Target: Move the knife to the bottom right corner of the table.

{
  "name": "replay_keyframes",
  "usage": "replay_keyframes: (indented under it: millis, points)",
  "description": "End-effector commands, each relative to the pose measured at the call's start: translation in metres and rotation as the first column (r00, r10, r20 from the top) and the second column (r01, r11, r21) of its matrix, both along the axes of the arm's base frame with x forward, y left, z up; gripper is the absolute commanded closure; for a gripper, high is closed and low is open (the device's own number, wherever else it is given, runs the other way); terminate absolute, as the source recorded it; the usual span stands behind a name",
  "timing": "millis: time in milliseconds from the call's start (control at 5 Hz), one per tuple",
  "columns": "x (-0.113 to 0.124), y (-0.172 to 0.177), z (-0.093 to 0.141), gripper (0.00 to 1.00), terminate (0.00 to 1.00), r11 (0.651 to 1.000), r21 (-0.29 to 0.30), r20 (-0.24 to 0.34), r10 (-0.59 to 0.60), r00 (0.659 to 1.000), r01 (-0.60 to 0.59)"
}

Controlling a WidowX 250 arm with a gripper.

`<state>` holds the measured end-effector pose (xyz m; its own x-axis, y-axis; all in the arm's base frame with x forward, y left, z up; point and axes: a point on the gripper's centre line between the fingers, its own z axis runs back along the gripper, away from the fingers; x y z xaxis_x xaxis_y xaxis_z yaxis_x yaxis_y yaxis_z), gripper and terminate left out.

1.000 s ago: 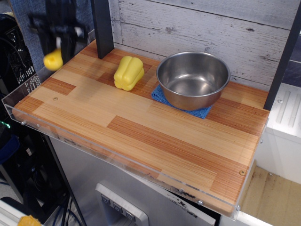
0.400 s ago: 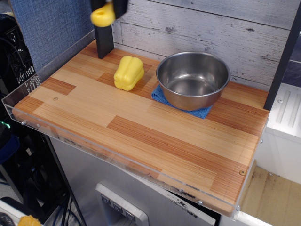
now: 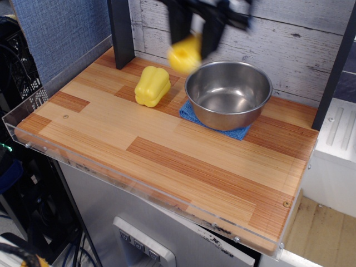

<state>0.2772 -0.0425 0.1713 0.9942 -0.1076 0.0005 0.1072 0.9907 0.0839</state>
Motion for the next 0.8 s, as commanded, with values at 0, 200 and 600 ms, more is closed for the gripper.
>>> replay_keyframes:
  millis: [0,200,600]
  points:
    - [-0.025,-0.049,-0.026,1.0,0.0,0.987,0.017,0.07,0.159,0.985,-0.16]
    - [-0.017,-0.066,-0.051,1.0,0.0,0.987,-0.007,0.03,0.161,0.986,-0.161]
    - [-0.006,-0.079,-0.096,1.0,0.0,0.993,-0.106,-0.075,0.042,0.996,-0.05]
